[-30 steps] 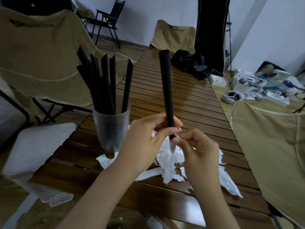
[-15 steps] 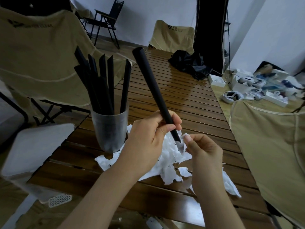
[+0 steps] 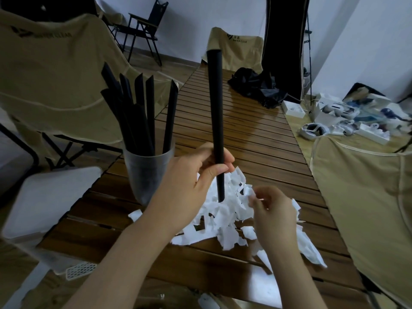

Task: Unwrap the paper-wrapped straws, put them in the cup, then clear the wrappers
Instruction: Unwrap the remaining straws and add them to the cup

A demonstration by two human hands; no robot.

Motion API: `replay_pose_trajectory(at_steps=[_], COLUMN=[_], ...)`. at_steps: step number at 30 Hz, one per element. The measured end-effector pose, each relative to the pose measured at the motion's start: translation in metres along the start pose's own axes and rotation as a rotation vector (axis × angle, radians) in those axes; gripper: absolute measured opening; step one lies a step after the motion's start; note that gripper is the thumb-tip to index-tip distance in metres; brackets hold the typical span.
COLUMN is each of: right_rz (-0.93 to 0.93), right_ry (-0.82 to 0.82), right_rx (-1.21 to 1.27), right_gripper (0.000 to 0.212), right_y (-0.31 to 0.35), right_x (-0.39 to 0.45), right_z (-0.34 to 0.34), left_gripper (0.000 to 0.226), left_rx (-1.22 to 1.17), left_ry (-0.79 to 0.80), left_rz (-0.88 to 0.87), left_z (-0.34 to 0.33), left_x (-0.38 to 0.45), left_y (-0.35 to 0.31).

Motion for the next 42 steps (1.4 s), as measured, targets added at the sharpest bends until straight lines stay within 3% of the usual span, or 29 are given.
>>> replay_pose_trajectory(at_steps=[4, 9, 13, 17, 25, 30, 35, 42], right_rz=[0.127, 0.309, 0.437, 0.421, 0.534, 0.518, 0.577, 0.559], right_ry=[0.11, 0.242, 0.197, 0.169, 0.164, 0.212, 0.279, 0.251], right_rx=[0.01, 0.102, 0.111, 0.21, 0.401, 0.258, -0.01, 0.038], right_gripper=[0.036, 0.025, 0.013, 0.009, 0.02, 0.035, 0.042, 0.04], right_y=[0.021, 0.057, 0.084, 0.103, 0.165, 0.168, 0.164, 0.158], right_x=[-0.003, -0.01, -0.013, -0.014, -0.02, -0.027, -0.036, -0.03], right_z=[-0.009, -0.018, -0.019, -0.02, -0.026, -0.058, -0.09, -0.085], left_gripper=[0.02, 0.022, 0.021, 0.02, 0.021, 0.022, 0.027, 0.067], left_rx=[-0.027, -0.023, 0.018, 0.04, 0.029, 0.208, 0.547, 0.437], left_ry=[-0.027, -0.104, -0.146, -0.207, -0.505, -0.609, -0.756, -0.744], left_rz=[-0.028, -0.076, -0.102, -0.151, -0.274, -0.217, -0.158, -0.079], left_z=[0.003, 0.012, 0.02, 0.036, 0.106, 0.122, 0.123, 0.127], left_x=[0.0, -0.002, -0.004, -0.007, -0.017, -0.017, -0.016, -0.012], left_y=[-0.003, -0.011, -0.019, -0.035, -0.061, -0.038, -0.016, -0.005])
Point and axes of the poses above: each hand's wrist, its own x-axis towards the middle knuckle, its own z-axis out of the back of the hand, y = z × x, the point moved 7 cm from there along x, towards the middle knuckle, and after that the axes turned 11 degrees about z, right-handed, at the moved point
